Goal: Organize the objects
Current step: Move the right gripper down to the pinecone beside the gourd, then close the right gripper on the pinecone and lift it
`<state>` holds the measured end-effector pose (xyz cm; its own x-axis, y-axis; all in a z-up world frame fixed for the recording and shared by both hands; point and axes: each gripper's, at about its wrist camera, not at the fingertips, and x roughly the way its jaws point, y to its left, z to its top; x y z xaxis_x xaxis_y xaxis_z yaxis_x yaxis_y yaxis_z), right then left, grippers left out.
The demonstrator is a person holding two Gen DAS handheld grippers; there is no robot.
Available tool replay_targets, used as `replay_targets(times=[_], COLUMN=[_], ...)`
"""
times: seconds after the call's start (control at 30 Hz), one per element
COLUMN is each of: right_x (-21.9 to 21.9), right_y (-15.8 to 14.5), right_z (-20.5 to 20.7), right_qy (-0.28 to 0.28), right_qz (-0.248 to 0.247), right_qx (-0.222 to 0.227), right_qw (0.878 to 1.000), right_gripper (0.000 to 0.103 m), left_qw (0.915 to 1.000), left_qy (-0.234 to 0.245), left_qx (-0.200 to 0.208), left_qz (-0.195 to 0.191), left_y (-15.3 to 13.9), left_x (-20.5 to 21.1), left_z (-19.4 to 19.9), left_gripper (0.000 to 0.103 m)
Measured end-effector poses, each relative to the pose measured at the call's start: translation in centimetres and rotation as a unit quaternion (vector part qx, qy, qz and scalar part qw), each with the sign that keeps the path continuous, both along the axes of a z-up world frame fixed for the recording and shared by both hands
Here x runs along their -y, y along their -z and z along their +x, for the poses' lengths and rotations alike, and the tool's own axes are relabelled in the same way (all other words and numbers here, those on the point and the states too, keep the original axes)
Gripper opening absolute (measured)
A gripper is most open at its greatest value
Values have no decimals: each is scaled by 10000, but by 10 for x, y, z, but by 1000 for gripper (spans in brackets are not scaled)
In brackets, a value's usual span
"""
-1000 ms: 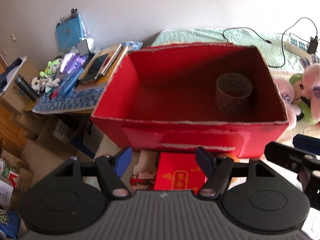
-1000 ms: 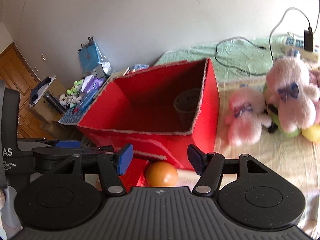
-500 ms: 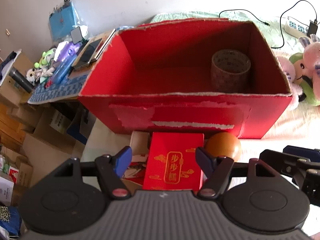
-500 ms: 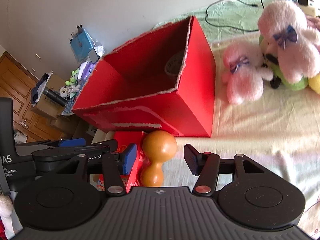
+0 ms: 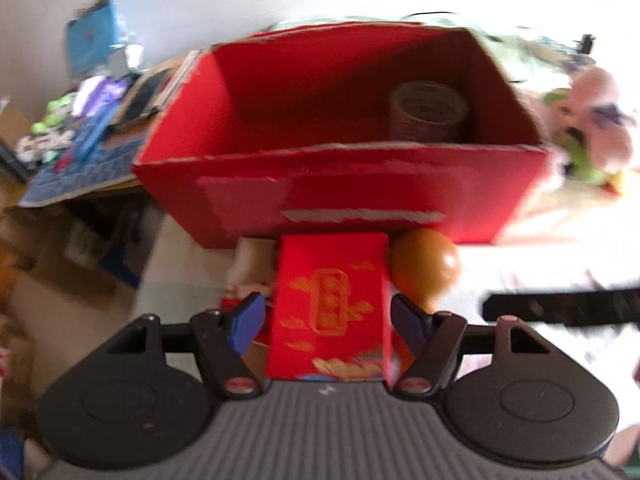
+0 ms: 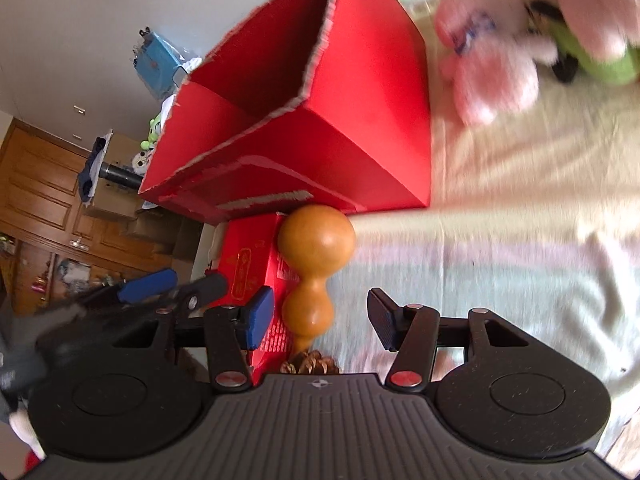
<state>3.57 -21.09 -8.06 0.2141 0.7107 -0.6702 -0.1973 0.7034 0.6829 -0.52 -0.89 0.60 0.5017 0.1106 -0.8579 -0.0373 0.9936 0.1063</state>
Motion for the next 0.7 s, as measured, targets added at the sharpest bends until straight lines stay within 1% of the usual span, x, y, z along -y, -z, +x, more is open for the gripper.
replay_targets(times=[0.07, 0.13, 0.2, 0.3, 0.37, 0.43, 0.53, 0.63, 0.7], right_x=[5, 10, 14, 17, 16, 12, 7, 4, 3], right_y=[6, 11, 16, 22, 26, 27, 28, 28, 30], right_z=[3, 4, 5, 5, 5, 3, 0, -2, -2], right_qy=[-93, -190, -279, -447, -605, -758, -915, -1015, -1027], right_qz=[163, 290, 406, 548, 620, 620, 569, 548, 524], right_qx=[-238, -425, -592, -833, -977, -1080, -1104, -1137, -1176], right_qw=[9995, 9985, 9970, 9940, 9914, 9893, 9880, 9868, 9863], right_gripper=[54, 50, 50, 50, 50, 50, 50, 50, 50], left_qw=[9993, 9975, 9946, 9891, 9864, 9849, 9839, 9862, 9863], left_qy=[284, 547, 773, 979, 1019, 1018, 1029, 958, 897], left_qx=[17, -5, -42, -139, -231, -350, -463, -462, -459], left_qz=[-238, -446, -695, -1091, -1273, -1357, -1385, -1271, -1306], left_y=[1, 4, 7, 16, 24, 33, 42, 47, 50], left_x=[1, 4, 8, 17, 22, 27, 34, 36, 35], left_z=[-14, -27, -39, -48, -48, -45, -46, -44, -42], left_gripper=[71, 70, 69, 67, 65, 65, 65, 65, 66])
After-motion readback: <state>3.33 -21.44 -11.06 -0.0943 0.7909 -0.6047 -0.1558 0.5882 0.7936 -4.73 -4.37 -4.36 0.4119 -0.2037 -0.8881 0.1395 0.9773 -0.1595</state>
